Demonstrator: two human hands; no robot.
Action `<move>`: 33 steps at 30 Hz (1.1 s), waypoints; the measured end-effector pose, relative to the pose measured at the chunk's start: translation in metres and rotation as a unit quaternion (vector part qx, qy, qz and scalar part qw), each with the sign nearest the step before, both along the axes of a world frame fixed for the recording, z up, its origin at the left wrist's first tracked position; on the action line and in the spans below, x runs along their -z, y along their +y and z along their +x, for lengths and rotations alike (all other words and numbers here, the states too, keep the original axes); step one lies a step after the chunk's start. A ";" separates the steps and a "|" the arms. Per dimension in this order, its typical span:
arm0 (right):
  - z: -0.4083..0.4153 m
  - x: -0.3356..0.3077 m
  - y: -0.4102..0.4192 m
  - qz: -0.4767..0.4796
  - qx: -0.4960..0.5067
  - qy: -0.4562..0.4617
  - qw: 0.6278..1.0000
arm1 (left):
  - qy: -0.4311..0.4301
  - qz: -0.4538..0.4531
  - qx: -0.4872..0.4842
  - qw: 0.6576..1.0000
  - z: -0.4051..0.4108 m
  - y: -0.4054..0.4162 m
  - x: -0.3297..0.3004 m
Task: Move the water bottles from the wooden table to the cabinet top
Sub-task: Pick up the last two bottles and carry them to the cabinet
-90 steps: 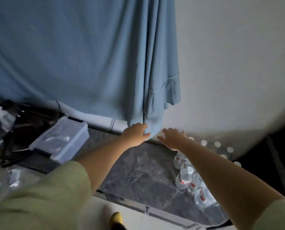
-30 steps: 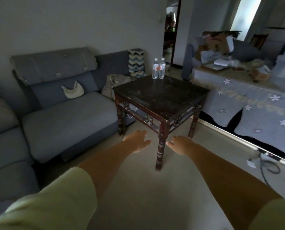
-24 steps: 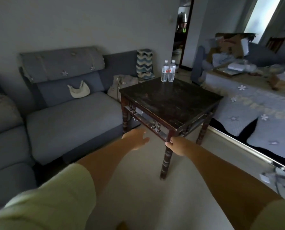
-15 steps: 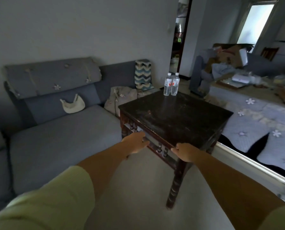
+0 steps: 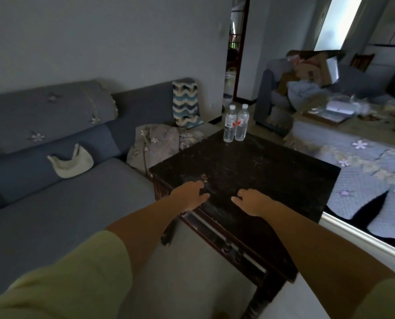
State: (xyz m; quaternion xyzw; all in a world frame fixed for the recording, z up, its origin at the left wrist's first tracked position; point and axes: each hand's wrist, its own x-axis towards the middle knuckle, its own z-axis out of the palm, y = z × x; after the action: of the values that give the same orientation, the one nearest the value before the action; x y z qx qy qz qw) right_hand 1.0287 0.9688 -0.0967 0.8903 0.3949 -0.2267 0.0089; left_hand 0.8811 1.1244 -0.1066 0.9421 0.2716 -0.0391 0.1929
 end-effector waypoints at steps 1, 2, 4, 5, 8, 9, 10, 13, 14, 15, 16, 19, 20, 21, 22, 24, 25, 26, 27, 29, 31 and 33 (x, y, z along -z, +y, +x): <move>0.014 0.001 0.011 0.000 0.001 -0.001 1.000 | -0.002 0.001 -0.001 1.000 0.011 0.012 0.001; 0.031 0.003 0.025 0.002 0.000 0.001 1.000 | -0.003 -0.002 -0.004 1.000 0.027 0.027 0.001; 0.063 0.005 0.047 0.004 -0.005 0.002 1.000 | 0.000 -0.017 -0.019 1.000 0.055 0.057 0.002; 0.077 0.005 0.056 0.005 -0.007 0.004 1.000 | 0.005 -0.025 -0.027 0.999 0.068 0.070 0.002; 0.125 0.006 0.081 0.012 -0.003 -0.001 1.000 | 0.006 -0.026 -0.035 0.999 0.116 0.106 0.001; 0.144 0.006 0.089 0.014 0.002 -0.005 1.000 | -0.003 -0.025 -0.037 0.999 0.133 0.116 0.000; 0.164 0.006 0.098 0.014 0.006 -0.010 1.000 | -0.011 -0.023 -0.035 0.999 0.154 0.125 0.003; 0.209 0.010 0.116 -0.002 0.016 -0.008 1.000 | -0.011 -0.025 -0.017 0.999 0.199 0.141 0.016; 0.220 0.014 0.121 -0.003 0.019 -0.006 1.000 | -0.009 -0.028 -0.012 0.999 0.212 0.146 0.021; 0.232 0.018 0.128 -0.002 0.023 -0.004 1.000 | -0.006 -0.031 -0.009 0.999 0.227 0.152 0.027; 0.242 0.021 0.135 -0.001 0.026 -0.004 1.000 | -0.004 -0.036 -0.009 0.999 0.240 0.159 0.032; 0.276 0.029 0.163 0.013 0.052 0.005 0.999 | 0.000 -0.059 -0.006 0.998 0.286 0.185 0.047; 0.285 0.031 0.171 0.023 0.065 0.007 0.998 | -0.001 -0.064 -0.008 0.998 0.298 0.193 0.051; 0.297 0.035 0.183 0.034 0.083 0.012 0.996 | -0.006 -0.075 -0.012 0.997 0.313 0.203 0.057; 0.308 0.039 0.194 0.047 0.108 0.018 0.993 | -0.012 -0.092 -0.018 0.996 0.329 0.214 0.064; 0.327 0.046 0.213 0.078 0.149 0.030 0.985 | -0.021 -0.132 -0.035 0.990 0.356 0.230 0.076; 0.336 0.052 0.222 0.093 0.169 0.035 0.981 | -0.021 -0.147 -0.042 0.988 0.368 0.238 0.082; 0.346 0.057 0.233 0.106 0.189 0.038 0.975 | -0.021 -0.160 -0.048 0.986 0.382 0.247 0.088; 0.357 0.062 0.245 0.118 0.209 0.041 0.970 | -0.028 -0.171 -0.054 0.983 0.396 0.256 0.093; 0.376 0.073 0.265 0.144 0.246 0.043 0.958 | -0.065 -0.190 -0.065 0.977 0.421 0.270 0.104; 0.393 0.082 0.283 0.168 0.272 0.045 0.946 | -0.114 -0.192 -0.074 0.972 0.439 0.280 0.110; 0.410 0.091 0.300 0.187 0.294 0.044 0.936 | -0.146 -0.192 -0.094 0.966 0.458 0.293 0.118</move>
State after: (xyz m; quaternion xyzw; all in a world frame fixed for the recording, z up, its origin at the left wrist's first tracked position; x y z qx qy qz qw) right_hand 1.4383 1.2689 -0.1876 0.9412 0.1505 -0.1802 -0.2428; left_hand 1.3394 1.4176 -0.2246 0.8532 0.3153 0.0657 0.4103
